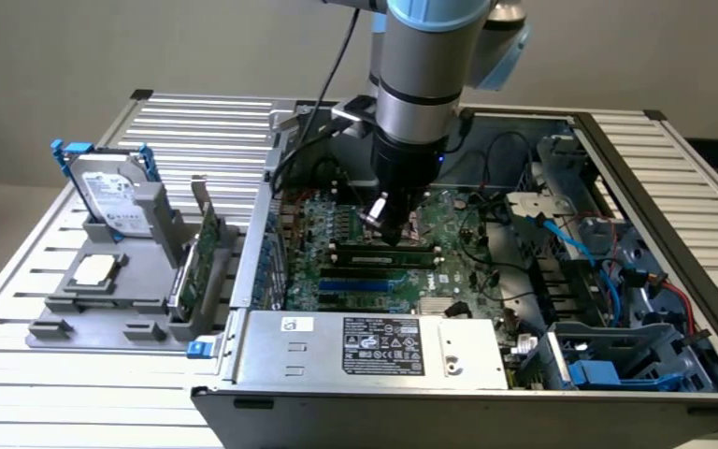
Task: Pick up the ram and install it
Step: 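Press down the ram until it locks into place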
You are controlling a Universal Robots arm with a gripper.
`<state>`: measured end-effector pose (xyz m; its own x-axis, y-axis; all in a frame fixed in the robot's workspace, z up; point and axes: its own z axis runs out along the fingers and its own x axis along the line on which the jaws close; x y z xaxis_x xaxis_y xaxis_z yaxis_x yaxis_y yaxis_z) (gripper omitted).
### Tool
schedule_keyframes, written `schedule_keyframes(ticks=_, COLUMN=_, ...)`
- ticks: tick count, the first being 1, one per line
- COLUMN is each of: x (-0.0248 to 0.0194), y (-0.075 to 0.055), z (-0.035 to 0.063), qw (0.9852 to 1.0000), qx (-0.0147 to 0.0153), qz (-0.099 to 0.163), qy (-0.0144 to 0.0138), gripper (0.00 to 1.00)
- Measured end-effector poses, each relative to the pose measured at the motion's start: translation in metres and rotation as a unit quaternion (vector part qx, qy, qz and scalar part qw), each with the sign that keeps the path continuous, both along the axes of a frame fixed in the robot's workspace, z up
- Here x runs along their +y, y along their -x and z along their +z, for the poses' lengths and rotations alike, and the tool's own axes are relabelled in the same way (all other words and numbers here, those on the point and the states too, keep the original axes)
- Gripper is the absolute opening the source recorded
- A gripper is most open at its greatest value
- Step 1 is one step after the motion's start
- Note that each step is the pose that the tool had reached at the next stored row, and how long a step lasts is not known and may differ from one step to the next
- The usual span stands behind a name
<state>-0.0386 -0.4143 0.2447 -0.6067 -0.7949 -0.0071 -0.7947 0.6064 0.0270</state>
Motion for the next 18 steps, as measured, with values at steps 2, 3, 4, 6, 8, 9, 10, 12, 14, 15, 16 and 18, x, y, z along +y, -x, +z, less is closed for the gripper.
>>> schedule_keyframes(ticks=2, x=0.0000, y=0.0000, z=0.0000, qw=0.9998, qx=0.0000, qz=-0.017, qy=0.0000, gripper=0.11)
schedule_keyframes(ticks=3, x=0.0000, y=0.0000, z=0.0000, qw=0.9997, qx=0.0000, qz=-0.026, qy=0.0000, gripper=0.11)
schedule_keyframes(ticks=4, x=0.0000, y=0.0000, z=0.0000, qw=0.9994, qx=0.0000, qz=-0.034, qy=0.0000, gripper=0.11)
schedule_keyframes(ticks=6, x=0.0000, y=0.0000, z=0.0000, qw=0.9987, qx=0.0000, qz=-0.051, qy=0.0000, gripper=0.11)
schedule_keyframes(ticks=8, x=0.0000, y=0.0000, z=0.0000, qw=0.9976, qx=0.0000, qz=-0.069, qy=0.0000, gripper=0.11)
schedule_keyframes(ticks=9, x=0.0000, y=0.0000, z=0.0000, qw=0.9970, qx=0.0000, qz=-0.077, qy=0.0000, gripper=0.11)
schedule_keyframes(ticks=10, x=0.0000, y=0.0000, z=0.0000, qw=0.9963, qx=0.0000, qz=-0.086, qy=0.0000, gripper=0.11)
schedule_keyframes(ticks=12, x=0.0000, y=0.0000, z=0.0000, qw=0.9946, qx=0.0000, qz=-0.103, qy=0.0000, gripper=0.11)
schedule_keyframes(ticks=14, x=0.0000, y=0.0000, z=0.0000, qw=0.9927, qx=0.0000, qz=-0.121, qy=0.0000, gripper=0.11)
schedule_keyframes(ticks=15, x=0.0000, y=0.0000, z=0.0000, qw=0.9916, qx=0.0000, qz=-0.129, qy=0.0000, gripper=0.11)
schedule_keyframes(ticks=16, x=0.0000, y=0.0000, z=0.0000, qw=0.9905, qx=0.0000, qz=-0.138, qy=0.0000, gripper=0.11)
schedule_keyframes(ticks=18, x=0.0000, y=0.0000, z=0.0000, qw=0.9880, qx=0.0000, qz=-0.154, qy=0.0000, gripper=0.11)
